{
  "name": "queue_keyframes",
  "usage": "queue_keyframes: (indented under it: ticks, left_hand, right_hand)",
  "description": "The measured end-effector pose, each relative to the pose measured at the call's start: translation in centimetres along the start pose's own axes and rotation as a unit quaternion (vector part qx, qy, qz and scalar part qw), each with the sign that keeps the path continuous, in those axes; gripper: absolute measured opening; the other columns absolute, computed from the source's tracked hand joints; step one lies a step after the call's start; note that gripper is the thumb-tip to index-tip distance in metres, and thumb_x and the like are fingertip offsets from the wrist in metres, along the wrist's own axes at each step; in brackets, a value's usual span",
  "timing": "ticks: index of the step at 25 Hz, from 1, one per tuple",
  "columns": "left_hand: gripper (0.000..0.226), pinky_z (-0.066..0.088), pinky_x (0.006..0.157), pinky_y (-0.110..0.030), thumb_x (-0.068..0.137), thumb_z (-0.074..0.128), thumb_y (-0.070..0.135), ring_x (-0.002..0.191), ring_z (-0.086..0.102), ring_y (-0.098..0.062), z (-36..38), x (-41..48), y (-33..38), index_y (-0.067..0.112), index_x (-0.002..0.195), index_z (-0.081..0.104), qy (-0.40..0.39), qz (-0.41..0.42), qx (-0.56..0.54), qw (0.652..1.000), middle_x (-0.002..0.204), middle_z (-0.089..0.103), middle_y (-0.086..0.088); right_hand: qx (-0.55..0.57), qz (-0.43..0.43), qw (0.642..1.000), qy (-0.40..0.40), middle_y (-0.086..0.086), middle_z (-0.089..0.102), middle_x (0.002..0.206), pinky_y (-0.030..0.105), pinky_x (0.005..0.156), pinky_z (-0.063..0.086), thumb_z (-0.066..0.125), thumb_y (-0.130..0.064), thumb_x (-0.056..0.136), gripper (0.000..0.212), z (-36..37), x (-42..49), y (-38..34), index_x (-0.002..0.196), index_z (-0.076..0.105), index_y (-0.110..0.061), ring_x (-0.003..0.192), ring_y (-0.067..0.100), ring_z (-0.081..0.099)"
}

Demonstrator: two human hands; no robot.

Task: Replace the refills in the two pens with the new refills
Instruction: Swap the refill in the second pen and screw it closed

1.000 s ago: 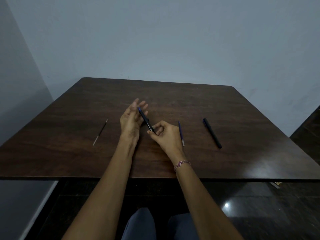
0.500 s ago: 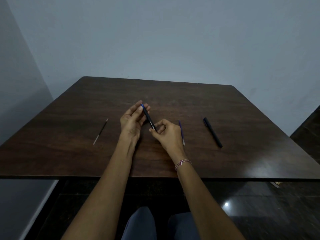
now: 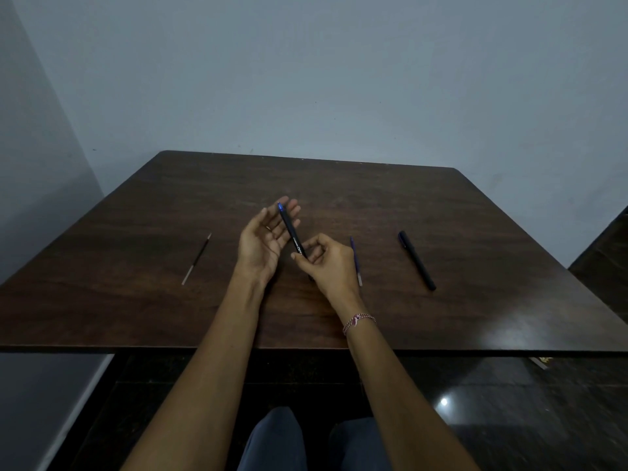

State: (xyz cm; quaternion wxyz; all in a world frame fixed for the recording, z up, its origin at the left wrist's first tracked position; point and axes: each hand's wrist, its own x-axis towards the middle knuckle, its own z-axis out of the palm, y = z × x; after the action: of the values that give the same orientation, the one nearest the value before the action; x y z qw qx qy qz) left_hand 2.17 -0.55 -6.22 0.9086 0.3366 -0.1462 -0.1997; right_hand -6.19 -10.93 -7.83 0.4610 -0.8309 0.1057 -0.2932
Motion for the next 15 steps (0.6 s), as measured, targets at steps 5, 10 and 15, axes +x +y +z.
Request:
queue_keyframes:
  ticks: [5, 10, 15]
  left_hand:
    - [0.026, 0.055, 0.079, -0.024, 0.098, 0.039, 0.013, 0.105, 0.067, -0.022, 0.2, -0.2, -0.1, 0.008, 0.111, 0.062, -0.015, -0.005, 0.058, 0.998, 0.107, 0.072, -0.01]
    - [0.01, 0.057, 0.069, -0.025, 0.091, 0.055, 0.008, 0.076, 0.072, -0.011, 0.6, -0.4, -0.1, 0.013, 0.089, 0.063, 0.075, 0.033, 0.097, 0.992, 0.076, 0.075, 0.002]
    - [0.018, 0.05, 0.069, -0.037, 0.086, 0.062, 0.003, 0.047, 0.052, -0.004, 1.0, -0.2, -0.1, 0.017, 0.079, 0.053, 0.126, 0.069, 0.123, 0.982, 0.064, 0.05, 0.003]
  right_hand:
    - [0.002, 0.004, 1.0, -0.001, -0.011, 0.051, 0.052, 0.018, 0.052, 0.043, 0.08, -0.018, 0.073, 0.016, 0.0, 0.0, -0.2, 0.085, 0.069, -0.017, 0.045, 0.001, 0.046]
    - [0.006, -0.005, 1.0, -0.014, -0.008, 0.049, 0.056, 0.021, 0.054, 0.044, 0.078, -0.017, 0.075, 0.021, -0.2, -0.1, -0.6, 0.094, 0.072, -0.013, 0.049, 0.003, 0.045]
    - [-0.016, -0.051, 0.998, -0.041, -0.011, 0.047, 0.06, 0.008, 0.054, 0.039, 0.079, -0.014, 0.074, 0.021, -0.3, -0.3, -0.9, 0.094, 0.072, -0.014, 0.051, 0.002, 0.044]
